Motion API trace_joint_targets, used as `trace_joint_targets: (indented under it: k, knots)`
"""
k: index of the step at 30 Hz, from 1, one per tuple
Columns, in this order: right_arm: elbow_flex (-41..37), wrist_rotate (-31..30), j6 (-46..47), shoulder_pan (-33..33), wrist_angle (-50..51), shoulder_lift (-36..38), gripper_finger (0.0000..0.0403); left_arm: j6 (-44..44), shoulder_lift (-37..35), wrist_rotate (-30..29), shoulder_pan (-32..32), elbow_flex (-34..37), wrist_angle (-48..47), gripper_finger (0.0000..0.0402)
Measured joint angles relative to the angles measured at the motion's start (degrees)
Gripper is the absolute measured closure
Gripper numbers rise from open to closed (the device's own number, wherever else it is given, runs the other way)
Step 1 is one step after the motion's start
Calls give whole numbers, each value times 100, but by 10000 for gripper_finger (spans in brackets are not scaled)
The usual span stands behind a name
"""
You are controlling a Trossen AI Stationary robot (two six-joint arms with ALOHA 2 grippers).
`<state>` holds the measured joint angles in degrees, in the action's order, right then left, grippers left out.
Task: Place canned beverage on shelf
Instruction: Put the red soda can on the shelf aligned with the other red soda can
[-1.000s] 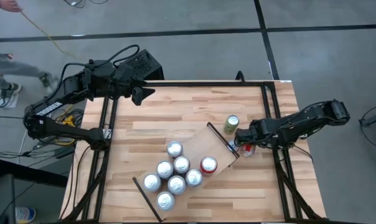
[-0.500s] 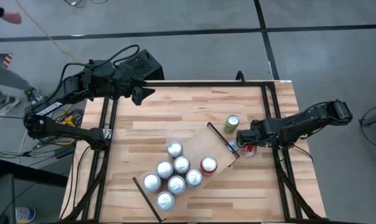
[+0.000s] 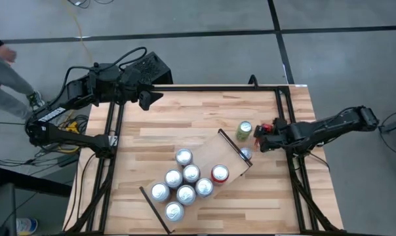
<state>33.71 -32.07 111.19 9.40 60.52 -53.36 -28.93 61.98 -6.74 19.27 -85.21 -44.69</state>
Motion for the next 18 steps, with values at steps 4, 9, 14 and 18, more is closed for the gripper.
trace_joint_targets:
  k: [4, 9, 14, 18]
  knots:
    - [380, -502, -672, -74, 476, 127, 168, -63, 1, 2, -1, 0, 0, 69]
    - [1167, -1365, -2143, -174, 888, 127, 168, -71, 0, -92, -1, 0, -1, 69]
    - [2034, -2384, -4581, -48, 52, 127, 168, -76, 0, -286, 0, 0, -2, 69]
    - [2381, -2459, -7355, 176, -2010, 131, 168, -81, 0, -313, -2, 0, 0, 69]
